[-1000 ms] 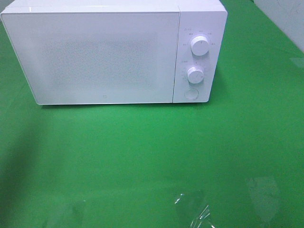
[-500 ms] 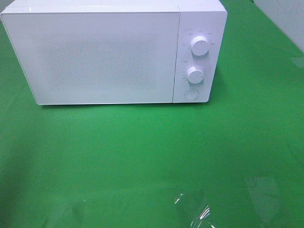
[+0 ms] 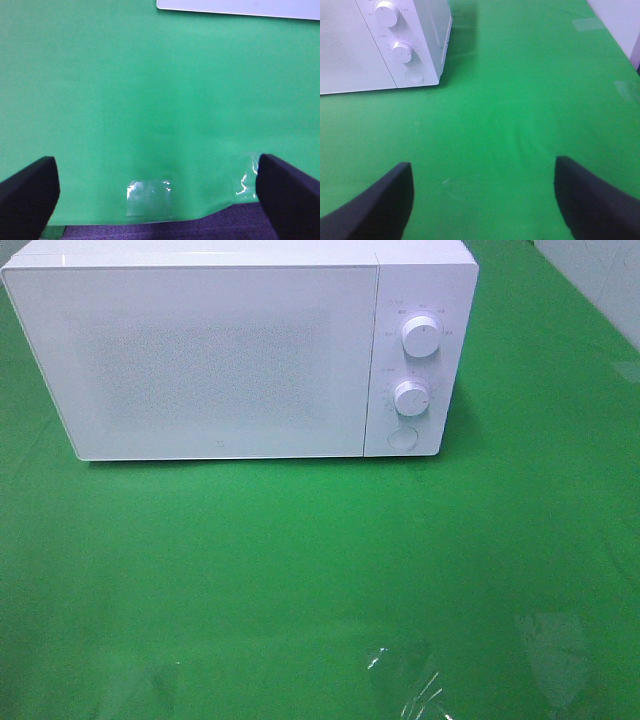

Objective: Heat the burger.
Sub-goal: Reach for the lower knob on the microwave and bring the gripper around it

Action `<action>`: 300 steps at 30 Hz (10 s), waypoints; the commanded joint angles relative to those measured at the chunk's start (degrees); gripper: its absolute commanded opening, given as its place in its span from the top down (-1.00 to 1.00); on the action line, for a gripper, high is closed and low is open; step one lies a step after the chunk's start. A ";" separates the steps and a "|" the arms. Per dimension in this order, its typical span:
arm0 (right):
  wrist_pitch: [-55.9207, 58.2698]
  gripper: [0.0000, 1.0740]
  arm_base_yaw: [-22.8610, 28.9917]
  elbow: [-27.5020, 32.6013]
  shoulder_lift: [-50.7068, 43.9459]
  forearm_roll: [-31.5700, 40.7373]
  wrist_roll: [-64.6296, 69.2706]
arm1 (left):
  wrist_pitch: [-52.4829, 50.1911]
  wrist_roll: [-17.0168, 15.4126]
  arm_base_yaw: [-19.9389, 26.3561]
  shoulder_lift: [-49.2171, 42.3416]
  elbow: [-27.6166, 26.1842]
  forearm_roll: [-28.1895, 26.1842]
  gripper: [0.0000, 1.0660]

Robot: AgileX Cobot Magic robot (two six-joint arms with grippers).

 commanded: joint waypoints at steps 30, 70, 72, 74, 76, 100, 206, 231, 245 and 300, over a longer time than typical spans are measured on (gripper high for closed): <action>-0.57 -0.40 -0.17 0.17 -1.43 -0.06 -0.23 | -0.69 -2.18 -1.66 -21.54 2.12 2.46 -0.85; -1.38 -0.40 -0.17 -0.80 -0.92 -0.29 0.97 | -0.69 -2.23 -1.66 -21.54 2.12 2.41 -0.85; -1.95 -0.40 -0.17 -1.49 0.17 -0.34 1.95 | -0.69 -2.23 -1.66 -21.54 2.12 2.41 -0.85; -4.53 -0.40 -0.17 -1.72 2.29 -0.57 2.92 | -0.69 -2.23 -1.66 -21.54 2.12 2.41 -0.85; -7.33 -0.40 -0.11 -1.72 3.95 -0.57 2.98 | -0.69 -2.23 -1.66 -21.54 2.12 2.41 -0.85; -40.22 -0.40 -0.11 4.76 25.50 -0.92 2.81 | -0.69 -2.23 -1.66 -21.54 2.12 2.41 -0.85; -123.59 -0.39 38.50 -14.21 115.68 51.22 -27.90 | -0.69 -2.23 -1.66 -21.14 2.12 2.41 -0.85; -121.24 -0.39 31.86 -20.86 119.86 44.92 -27.90 | -0.69 -2.23 -1.66 -21.14 2.12 2.41 -0.85; -120.78 -0.30 31.86 -20.86 121.01 44.92 -27.79 | -0.69 -2.23 -1.66 -21.14 2.12 2.41 -0.85; -128.34 0.98 31.91 -20.80 121.01 27.90 66.46 | -0.69 -2.23 -1.66 -21.14 2.12 2.41 -0.85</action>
